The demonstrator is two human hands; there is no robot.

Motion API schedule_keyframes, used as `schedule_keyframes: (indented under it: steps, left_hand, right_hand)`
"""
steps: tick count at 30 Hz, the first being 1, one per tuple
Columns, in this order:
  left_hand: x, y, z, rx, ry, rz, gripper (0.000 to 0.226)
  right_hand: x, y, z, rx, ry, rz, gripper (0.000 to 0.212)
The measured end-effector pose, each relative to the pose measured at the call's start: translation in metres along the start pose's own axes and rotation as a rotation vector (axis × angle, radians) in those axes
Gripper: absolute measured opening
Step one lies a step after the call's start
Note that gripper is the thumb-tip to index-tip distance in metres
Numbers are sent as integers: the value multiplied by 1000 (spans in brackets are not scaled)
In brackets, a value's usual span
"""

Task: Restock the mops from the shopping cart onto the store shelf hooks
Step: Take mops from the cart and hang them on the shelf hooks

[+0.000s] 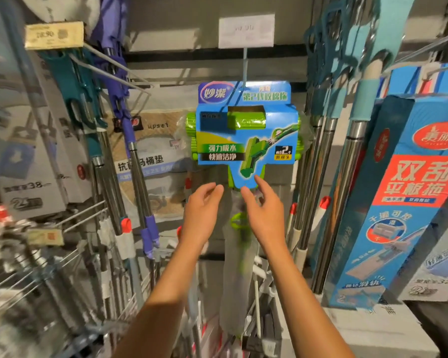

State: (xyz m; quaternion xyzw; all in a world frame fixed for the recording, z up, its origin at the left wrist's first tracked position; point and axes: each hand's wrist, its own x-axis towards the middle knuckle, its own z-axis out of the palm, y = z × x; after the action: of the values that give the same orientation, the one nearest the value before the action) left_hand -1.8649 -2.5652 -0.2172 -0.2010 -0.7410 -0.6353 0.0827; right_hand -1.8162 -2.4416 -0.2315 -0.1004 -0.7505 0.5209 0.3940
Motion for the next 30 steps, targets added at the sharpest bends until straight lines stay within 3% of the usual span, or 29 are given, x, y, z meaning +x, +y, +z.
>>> schedule_keyframes:
  steps: [8, 12, 20, 24, 30]
  left_hand:
    - [-83, -28, -86, 539, 171, 68, 59]
    - [-126, -45, -134, 790, 302, 266, 63]
    - [-206, -37, -246, 936, 344, 18, 79]
    - [-264, -39, -318, 987, 435, -127, 73]
    - [-357, -47, -420, 1017, 611, -335, 66]
  right_hand:
    - [-75, -10, 32, -92, -156, -139, 56]
    - [-110, -25, 49, -159, -250, -229, 67]
    - [-192, -82, 108, -223, -406, -412, 77]
    - [-261, -108, 163, -191, -472, -544, 74]
    - [-368, -152, 238, -125, -711, -576, 78]
